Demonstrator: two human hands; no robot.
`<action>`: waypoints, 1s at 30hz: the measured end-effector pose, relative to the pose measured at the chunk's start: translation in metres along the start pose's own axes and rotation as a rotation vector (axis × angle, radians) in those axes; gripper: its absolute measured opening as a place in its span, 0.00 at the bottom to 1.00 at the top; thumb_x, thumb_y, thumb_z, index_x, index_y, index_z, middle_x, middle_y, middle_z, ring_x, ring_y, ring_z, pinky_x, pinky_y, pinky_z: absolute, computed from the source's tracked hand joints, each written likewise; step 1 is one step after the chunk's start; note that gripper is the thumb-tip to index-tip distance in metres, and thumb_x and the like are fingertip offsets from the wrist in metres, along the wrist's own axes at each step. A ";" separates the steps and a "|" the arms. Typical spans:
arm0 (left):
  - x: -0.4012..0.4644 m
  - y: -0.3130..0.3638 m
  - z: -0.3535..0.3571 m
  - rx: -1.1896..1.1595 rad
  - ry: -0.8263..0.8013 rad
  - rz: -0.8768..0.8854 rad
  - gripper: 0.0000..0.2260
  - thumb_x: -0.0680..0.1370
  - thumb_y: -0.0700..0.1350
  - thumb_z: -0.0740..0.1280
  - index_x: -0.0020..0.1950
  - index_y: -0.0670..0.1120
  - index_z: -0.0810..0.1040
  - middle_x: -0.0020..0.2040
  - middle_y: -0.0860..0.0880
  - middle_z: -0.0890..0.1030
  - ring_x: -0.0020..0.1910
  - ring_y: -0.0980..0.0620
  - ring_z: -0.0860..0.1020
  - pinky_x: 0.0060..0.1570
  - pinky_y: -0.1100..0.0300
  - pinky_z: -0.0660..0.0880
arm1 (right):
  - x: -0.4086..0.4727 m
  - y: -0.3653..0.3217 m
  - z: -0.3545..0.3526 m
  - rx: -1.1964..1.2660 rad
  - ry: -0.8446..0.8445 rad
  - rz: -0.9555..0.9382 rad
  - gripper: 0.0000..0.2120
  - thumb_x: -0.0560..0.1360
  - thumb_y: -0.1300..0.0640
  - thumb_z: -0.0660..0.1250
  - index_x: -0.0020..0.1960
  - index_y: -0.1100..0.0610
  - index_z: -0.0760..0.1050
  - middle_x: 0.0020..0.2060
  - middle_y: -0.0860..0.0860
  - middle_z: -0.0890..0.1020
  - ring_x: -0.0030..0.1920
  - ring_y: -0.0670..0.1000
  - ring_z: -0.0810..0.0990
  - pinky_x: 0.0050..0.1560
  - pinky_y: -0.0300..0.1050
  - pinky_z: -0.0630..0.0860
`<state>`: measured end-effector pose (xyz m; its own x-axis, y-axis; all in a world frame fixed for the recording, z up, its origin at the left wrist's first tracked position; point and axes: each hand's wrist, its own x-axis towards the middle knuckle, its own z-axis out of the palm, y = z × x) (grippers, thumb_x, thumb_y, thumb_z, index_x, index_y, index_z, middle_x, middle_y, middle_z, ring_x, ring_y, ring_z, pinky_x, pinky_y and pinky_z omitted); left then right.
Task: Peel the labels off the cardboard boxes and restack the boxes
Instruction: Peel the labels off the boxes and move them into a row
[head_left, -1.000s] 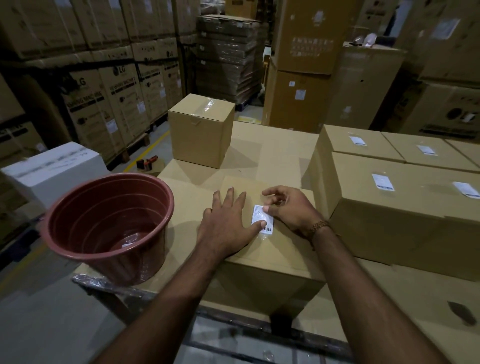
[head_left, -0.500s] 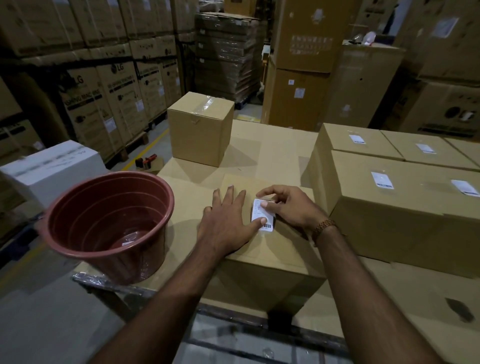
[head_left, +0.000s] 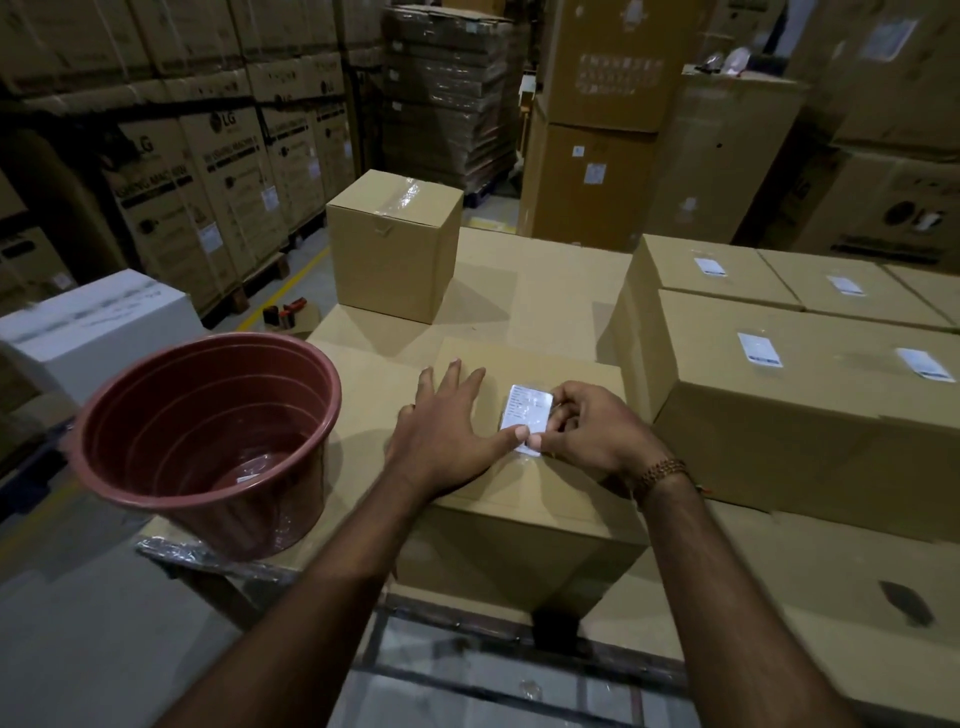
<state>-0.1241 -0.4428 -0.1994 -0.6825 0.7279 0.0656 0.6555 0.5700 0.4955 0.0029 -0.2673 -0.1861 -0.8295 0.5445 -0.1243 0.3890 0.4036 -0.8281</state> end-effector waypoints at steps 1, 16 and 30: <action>0.000 -0.003 -0.004 -0.058 -0.028 0.003 0.47 0.72 0.75 0.66 0.85 0.59 0.53 0.86 0.55 0.49 0.85 0.49 0.43 0.76 0.37 0.59 | -0.001 0.001 0.001 0.014 0.004 -0.011 0.16 0.68 0.60 0.84 0.51 0.56 0.81 0.36 0.48 0.85 0.35 0.45 0.79 0.42 0.47 0.77; -0.002 -0.014 -0.013 -0.243 -0.118 0.022 0.53 0.67 0.67 0.79 0.85 0.60 0.54 0.86 0.59 0.48 0.85 0.53 0.40 0.80 0.40 0.57 | -0.014 -0.003 0.001 -0.157 -0.052 -0.089 0.21 0.68 0.47 0.85 0.33 0.53 0.73 0.32 0.48 0.75 0.33 0.46 0.71 0.37 0.45 0.67; 0.003 -0.023 -0.020 -0.253 -0.297 0.059 0.60 0.63 0.66 0.82 0.85 0.63 0.49 0.85 0.61 0.42 0.83 0.52 0.32 0.80 0.39 0.46 | -0.001 0.012 0.005 -0.121 -0.039 -0.095 0.24 0.66 0.45 0.84 0.40 0.64 0.79 0.37 0.51 0.78 0.37 0.48 0.74 0.42 0.49 0.74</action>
<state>-0.1478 -0.4608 -0.1935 -0.4981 0.8565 -0.1350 0.5649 0.4386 0.6990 0.0062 -0.2670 -0.1985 -0.8788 0.4718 -0.0715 0.3516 0.5390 -0.7654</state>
